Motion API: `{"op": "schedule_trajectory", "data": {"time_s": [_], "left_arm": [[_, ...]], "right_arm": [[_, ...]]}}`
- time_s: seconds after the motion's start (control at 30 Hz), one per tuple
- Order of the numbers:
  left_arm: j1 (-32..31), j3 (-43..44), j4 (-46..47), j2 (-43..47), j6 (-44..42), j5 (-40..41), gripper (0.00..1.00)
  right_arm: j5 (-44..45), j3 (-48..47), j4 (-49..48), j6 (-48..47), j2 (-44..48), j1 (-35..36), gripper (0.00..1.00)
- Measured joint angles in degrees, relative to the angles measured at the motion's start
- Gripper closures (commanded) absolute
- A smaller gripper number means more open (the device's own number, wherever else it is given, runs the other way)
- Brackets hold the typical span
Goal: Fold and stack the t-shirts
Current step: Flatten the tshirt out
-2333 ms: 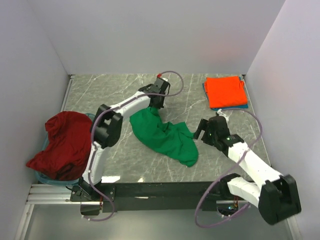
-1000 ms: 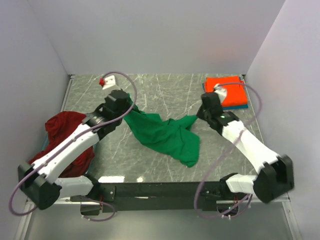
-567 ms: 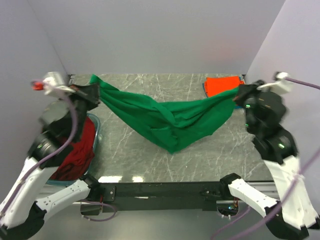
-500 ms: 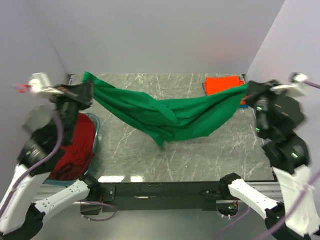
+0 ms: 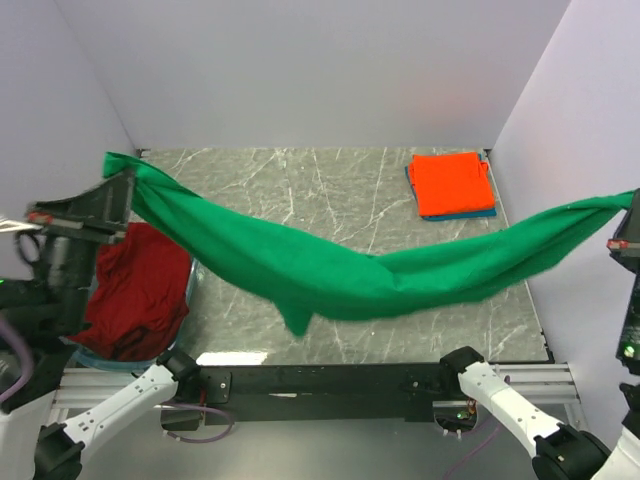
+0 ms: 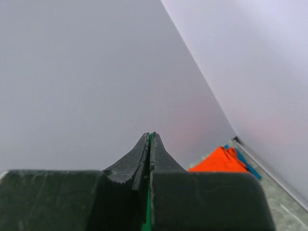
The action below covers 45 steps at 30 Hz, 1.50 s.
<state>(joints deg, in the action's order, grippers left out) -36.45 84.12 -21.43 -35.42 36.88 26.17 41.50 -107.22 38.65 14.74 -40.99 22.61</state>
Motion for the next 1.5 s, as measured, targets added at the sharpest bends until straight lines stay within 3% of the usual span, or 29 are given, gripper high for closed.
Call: {"op": "schedule_trajectory", "data": {"time_s": [0.23, 0.37, 0.47, 0.5, 0.53, 0.57, 0.63, 0.8, 0.9, 1.03, 1.23, 1.5], "left_arm": [[0.02, -13.46, -2.71, -3.50, 7.56, 5.73, 0.97], [1.29, -23.15, -5.14, -12.66, 14.25, 9.29, 0.85], [7.58, -29.70, -5.35, -24.26, 17.44, 6.05, 0.38], [10.29, -31.17, -5.46, -27.74, 17.90, 4.50, 0.02], [12.72, -32.20, -5.84, -31.34, 18.45, 2.78, 0.01], [14.51, -32.37, -6.62, -33.92, 19.41, 1.95, 0.00], [16.39, -32.33, -6.91, -37.57, 19.58, 0.48, 0.01], [16.22, -30.56, -4.87, -36.30, 18.73, -2.78, 0.01], [16.22, -30.01, -2.60, -34.38, 17.70, -4.92, 0.00], [16.13, -29.73, -1.44, -34.27, 16.26, -7.41, 0.01], [14.36, -30.05, -1.51, -34.88, 14.56, -10.12, 0.01], [11.21, -35.39, -0.94, -33.73, 13.94, -11.58, 0.00]], "right_arm": [[5.90, 4.20, -1.84, -4.20, -7.43, -0.55, 1.00], [-1.44, 6.73, -3.37, -4.42, -20.31, -11.13, 1.00], [-7.76, 9.64, -5.25, -3.91, -31.41, -18.14, 0.98], [-9.14, 10.73, -6.10, -3.89, -35.04, -19.10, 0.85], [-10.69, 11.61, -6.29, -3.45, -39.69, -20.15, 0.65], [-12.63, 11.78, -5.97, -3.06, -45.51, -20.79, 0.29], [-14.47, 10.88, -4.52, -2.64, -53.22, -21.64, 0.20], [-18.53, 9.79, 0.13, -1.46, -61.46, -21.90, 0.16], [-21.03, 12.68, -0.48, 0.55, -56.65, -21.53, 0.16], [-22.84, 24.94, -2.58, 4.20, -44.11, -18.03, 0.15], [-29.44, 50.18, -5.62, 12.46, -29.24, 1.70, 0.13], [-39.08, 73.90, -6.12, 25.81, -20.87, 17.29, 0.13]]}}
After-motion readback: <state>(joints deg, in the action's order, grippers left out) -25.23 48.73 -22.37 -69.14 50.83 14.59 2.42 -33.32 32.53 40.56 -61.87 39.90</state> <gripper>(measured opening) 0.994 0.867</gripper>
